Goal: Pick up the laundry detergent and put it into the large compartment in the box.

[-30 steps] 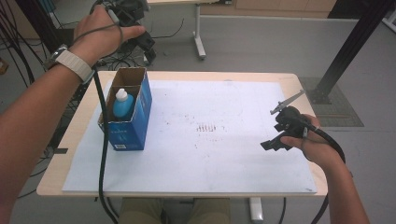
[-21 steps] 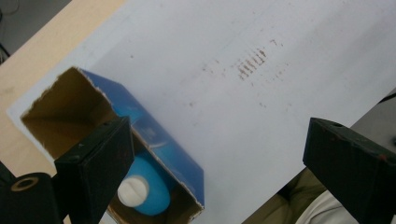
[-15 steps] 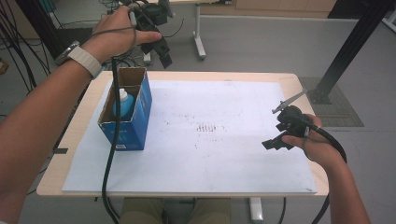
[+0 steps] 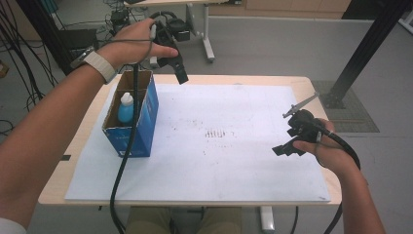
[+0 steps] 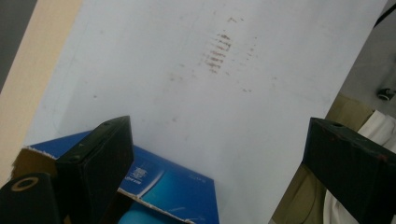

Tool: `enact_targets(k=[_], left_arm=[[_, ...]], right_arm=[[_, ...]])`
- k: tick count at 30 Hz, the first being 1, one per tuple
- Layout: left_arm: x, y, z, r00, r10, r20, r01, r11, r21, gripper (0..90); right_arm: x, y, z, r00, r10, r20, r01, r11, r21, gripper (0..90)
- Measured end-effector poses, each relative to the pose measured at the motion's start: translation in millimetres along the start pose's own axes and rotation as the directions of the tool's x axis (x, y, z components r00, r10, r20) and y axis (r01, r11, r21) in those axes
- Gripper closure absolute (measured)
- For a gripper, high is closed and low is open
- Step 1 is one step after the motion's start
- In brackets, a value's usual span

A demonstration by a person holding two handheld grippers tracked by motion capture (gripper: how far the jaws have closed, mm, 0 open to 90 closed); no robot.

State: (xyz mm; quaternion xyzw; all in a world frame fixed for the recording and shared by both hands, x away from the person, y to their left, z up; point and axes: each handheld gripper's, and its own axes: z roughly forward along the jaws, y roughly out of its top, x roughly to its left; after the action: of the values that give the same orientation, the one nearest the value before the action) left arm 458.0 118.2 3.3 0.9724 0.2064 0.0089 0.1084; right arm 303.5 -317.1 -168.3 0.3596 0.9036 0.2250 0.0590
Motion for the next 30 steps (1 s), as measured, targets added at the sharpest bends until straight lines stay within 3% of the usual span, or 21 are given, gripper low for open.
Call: enact_targets(k=[7, 10, 15, 21, 30], left_arm=[[-3.9, 8.3, 12.3, 0.9963, 0.081, 0.027, -0.081, 0.9967, 0.004, 8.5], [-1.6, 10.5, 18.3, 0.992, 0.109, 0.064, -0.109, 0.9941, -0.003, 8.6], [-7.8, 16.4, 28.0, 0.984, 0.161, 0.078, -0.162, 0.9868, 0.006, 8.7], [-15.1, 23.2, 36.1, 0.9679, 0.231, 0.099, -0.233, 0.9725, 0.007, 8.7], [-17.2, 26.8, 48.4, 0.9603, 0.256, 0.11, -0.259, 0.966, 0.006, 9.0]], right_arm=[[-0.3, 0.3, 2.1, 1.0, 0.003, -0.002, -0.003, 1.0, -0.001, 9.5], [-0.1, 1.0, 2.7, 1.0, 0.002, -0.004, -0.002, 1.0, 0.0, 9.5], [1.3, 1.3, 1.9, 1.0, 0.002, -0.003, -0.002, 1.0, -0.001, 9.5], [2.4, -0.5, 1.0, 1.0, 0.005, -0.003, -0.005, 1.0, -0.006, 9.5], [3.0, -6.1, 1.1, 0.9998, 0.018, -0.002, -0.018, 1.0, -0.006, 9.5]])
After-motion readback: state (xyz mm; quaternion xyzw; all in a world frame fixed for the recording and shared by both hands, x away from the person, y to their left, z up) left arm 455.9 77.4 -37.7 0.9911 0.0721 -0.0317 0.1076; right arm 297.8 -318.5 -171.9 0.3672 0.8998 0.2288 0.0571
